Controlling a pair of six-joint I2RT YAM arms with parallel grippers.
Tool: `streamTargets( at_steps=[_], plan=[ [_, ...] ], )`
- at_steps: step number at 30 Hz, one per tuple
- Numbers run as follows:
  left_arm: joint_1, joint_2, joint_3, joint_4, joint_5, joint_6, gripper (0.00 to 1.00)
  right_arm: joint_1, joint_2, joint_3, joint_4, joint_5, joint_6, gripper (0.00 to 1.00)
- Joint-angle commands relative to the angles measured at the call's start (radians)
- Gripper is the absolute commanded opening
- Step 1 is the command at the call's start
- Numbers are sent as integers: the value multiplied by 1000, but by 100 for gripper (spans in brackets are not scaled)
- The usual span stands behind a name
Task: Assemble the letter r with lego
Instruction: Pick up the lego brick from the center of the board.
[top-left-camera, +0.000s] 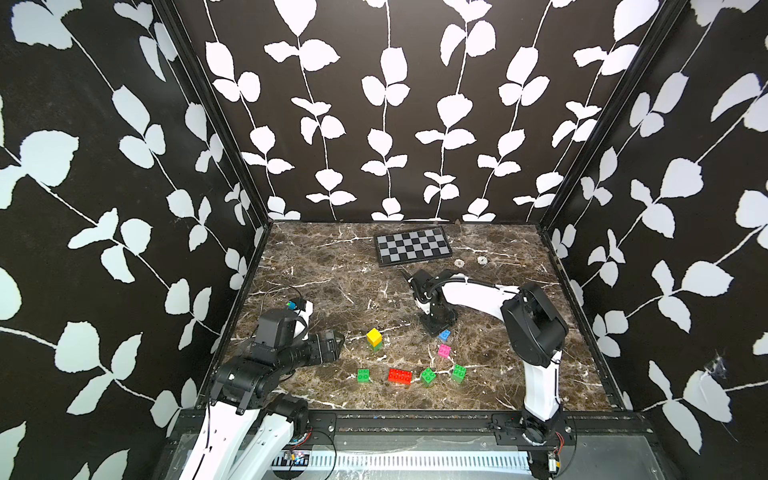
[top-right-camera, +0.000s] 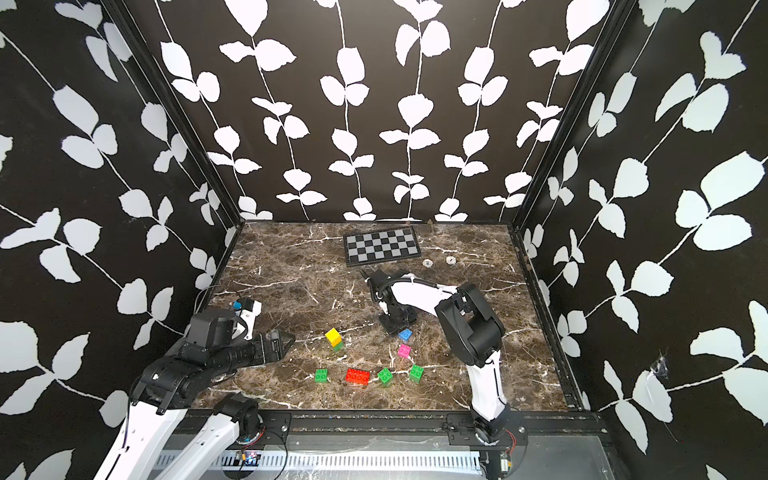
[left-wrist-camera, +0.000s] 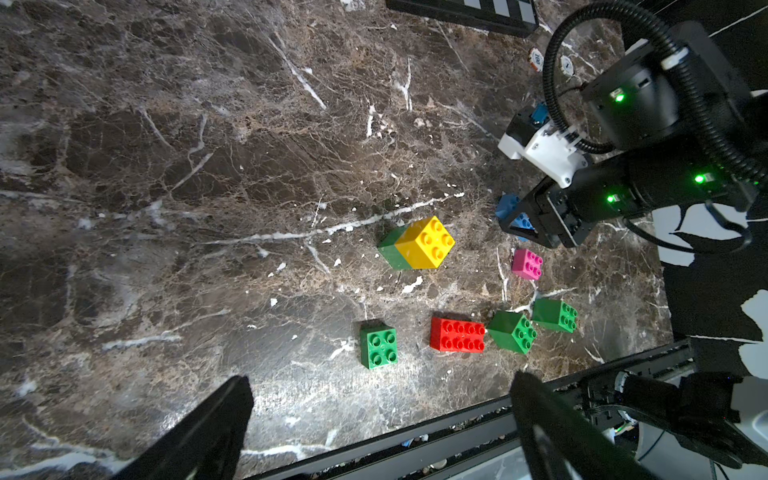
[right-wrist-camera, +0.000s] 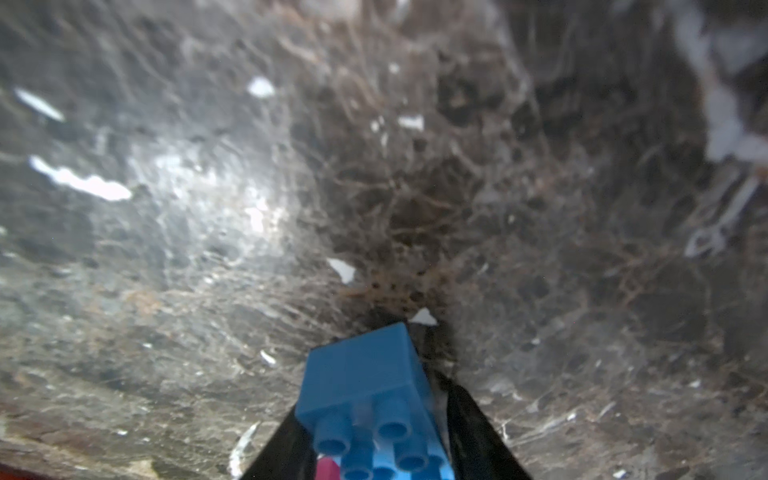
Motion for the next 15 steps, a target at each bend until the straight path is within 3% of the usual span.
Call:
streamTargets(
  at_steps=[1, 3, 8, 15],
  plan=[
    [-2, -3, -6, -4, -1, 12, 99, -6, -26, -17, -37, 7, 49, 25],
    [-3, -2, -6, -2, -3, 11, 99, -11, -27, -22, -45, 14, 101, 1],
    [-3, 11, 4, 1, -6, 25, 99, -24, -105, -86, -10, 26, 291, 0],
    [-5, 86, 33, 30, 74, 100, 99, -50, -318, -260, 185, -84, 649, 0]
  ],
)
